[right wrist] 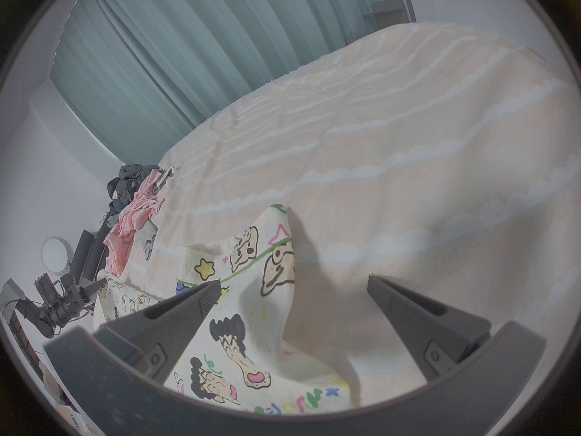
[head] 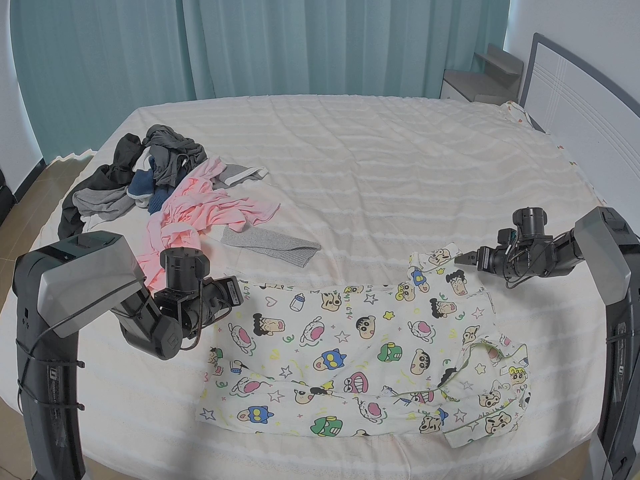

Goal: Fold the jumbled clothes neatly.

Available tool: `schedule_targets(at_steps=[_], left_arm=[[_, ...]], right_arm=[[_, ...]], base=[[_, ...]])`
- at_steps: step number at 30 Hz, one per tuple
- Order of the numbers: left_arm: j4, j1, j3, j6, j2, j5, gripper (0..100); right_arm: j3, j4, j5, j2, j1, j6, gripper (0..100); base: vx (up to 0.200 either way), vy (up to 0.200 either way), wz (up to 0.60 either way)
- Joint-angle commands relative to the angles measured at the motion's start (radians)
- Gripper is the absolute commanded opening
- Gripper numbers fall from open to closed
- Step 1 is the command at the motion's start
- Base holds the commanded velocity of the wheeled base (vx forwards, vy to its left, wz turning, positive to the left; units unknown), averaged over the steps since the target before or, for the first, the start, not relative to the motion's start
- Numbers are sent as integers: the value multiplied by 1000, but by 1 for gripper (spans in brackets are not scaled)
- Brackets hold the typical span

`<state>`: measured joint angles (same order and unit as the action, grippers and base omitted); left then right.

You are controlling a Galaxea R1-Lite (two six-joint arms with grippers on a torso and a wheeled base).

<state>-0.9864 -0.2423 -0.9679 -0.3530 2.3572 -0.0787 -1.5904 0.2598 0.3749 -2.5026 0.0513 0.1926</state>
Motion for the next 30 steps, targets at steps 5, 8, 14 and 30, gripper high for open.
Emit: schedule_targets(at_steps=[5,8,14,30], left_arm=[[-8,0,23,-1,-3,0,0],[-43,0,35,-3,-3,-1,0],[-55,0,46,-3,-3,0,0],[-55,2,46,3,-6,0,0]], right_arm=[[-112,-74,4,-59,-34,4,100],[-145,-96,6,-67,-56,16,100],[-154,-103,9,-91,-88,27,100],[-171,-109,12,-53,-65,80,0]], base=[[0,0,0],[0,0,0],[0,0,0],[0,0,0]])
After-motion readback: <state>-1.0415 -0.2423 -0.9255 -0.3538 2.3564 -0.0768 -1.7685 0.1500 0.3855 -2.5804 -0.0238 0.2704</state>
